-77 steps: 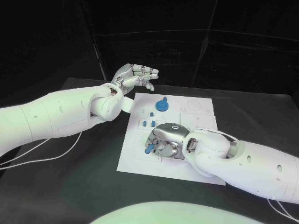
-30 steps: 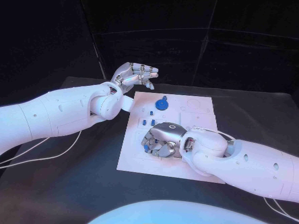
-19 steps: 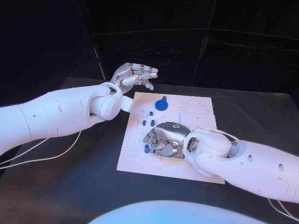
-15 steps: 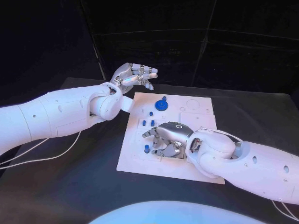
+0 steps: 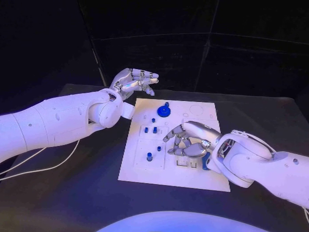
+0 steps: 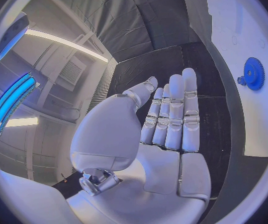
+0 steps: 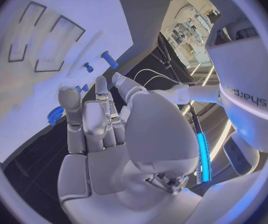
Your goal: Assemble the parts on the task board
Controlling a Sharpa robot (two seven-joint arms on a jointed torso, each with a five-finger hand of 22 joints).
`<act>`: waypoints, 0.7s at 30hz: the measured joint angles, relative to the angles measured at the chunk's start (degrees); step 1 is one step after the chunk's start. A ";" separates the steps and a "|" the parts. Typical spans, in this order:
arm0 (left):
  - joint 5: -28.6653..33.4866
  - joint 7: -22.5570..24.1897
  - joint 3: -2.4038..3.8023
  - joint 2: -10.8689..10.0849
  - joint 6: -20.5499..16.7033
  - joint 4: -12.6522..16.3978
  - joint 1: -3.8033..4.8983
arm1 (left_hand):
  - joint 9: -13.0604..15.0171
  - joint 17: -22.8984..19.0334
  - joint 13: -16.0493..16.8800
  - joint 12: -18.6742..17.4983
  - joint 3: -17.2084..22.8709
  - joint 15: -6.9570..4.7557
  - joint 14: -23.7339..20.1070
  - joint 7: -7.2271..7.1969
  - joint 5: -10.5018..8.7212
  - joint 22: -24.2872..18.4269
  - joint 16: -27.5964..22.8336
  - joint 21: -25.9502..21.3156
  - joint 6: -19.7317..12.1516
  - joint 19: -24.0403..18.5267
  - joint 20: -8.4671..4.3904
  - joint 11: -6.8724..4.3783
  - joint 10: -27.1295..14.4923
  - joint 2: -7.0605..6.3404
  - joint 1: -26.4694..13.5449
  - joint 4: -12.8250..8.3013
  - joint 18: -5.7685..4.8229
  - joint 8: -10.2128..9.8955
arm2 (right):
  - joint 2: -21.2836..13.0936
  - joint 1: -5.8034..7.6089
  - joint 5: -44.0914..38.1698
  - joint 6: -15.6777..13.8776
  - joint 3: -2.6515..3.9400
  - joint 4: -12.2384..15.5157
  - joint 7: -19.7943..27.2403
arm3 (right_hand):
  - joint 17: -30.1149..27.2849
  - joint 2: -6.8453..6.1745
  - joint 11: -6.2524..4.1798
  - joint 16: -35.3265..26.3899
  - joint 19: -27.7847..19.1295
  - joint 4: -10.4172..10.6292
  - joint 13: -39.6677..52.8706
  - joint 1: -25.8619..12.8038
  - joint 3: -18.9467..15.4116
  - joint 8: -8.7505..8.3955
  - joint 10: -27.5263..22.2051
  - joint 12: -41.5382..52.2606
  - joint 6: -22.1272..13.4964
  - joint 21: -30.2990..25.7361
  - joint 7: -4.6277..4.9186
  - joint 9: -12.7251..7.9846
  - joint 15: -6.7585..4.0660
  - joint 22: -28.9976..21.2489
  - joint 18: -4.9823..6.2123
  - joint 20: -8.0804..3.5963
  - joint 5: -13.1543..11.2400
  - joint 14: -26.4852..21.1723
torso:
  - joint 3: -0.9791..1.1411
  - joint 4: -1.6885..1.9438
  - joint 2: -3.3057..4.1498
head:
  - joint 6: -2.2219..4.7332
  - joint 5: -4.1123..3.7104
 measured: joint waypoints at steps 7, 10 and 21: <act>0.00 -0.02 0.00 -0.41 0.01 0.02 0.00 | 0.00 -0.16 0.00 0.24 -0.34 0.21 -0.21 0.00 0.00 -0.19 0.00 0.00 0.00 0.00 0.00 0.12 -0.12 0.00 0.00 0.02 -0.01 0.00 | -7.70 0.67 13.00 -2.06 -0.01 1.83 0.18 | 7.89 -0.20 -2.21 5.45 4.93 3.13 29.04 -4.85 -7.77 3.17 5.01 30.03 5.24 4.69 -2.47 0.53 -1.46 8.46 -1.08 -1.39 4.56 0.41 | 0.03 -0.21 0.01 | 1.41 -3.69; 0.00 -0.02 0.00 -0.48 0.01 0.01 0.00 | 0.00 -0.17 0.00 0.25 -0.34 0.21 -0.21 0.00 0.00 -0.26 0.00 -0.08 0.00 0.00 0.00 0.21 -0.21 0.00 0.00 0.02 -0.01 0.00 | -10.52 0.74 14.24 -2.65 -0.03 3.05 -2.43 | 14.23 0.04 -2.78 9.37 8.05 5.20 51.88 -7.40 -11.71 5.69 8.74 49.44 7.38 8.30 -3.32 1.49 -1.78 15.46 -2.33 -1.93 8.60 0.30 | 0.03 -0.37 -0.05 | 1.68 -5.09; 0.01 -0.02 -0.02 -0.90 0.03 -0.05 -0.02 | 0.00 -0.25 0.00 0.25 -0.34 0.20 -0.20 0.00 0.00 -0.34 0.00 -0.22 0.00 0.00 0.00 0.21 -0.21 0.00 0.00 0.02 -0.01 0.00 | -15.90 0.69 7.24 -2.49 -0.11 5.70 -16.54 | 19.30 1.36 -2.97 13.59 8.91 12.41 63.74 -10.68 -20.16 9.34 9.72 57.64 5.89 9.98 -3.66 3.42 -2.16 17.65 -2.71 -2.14 10.51 0.30 | 0.14 -0.75 -0.29 | 1.31 -7.70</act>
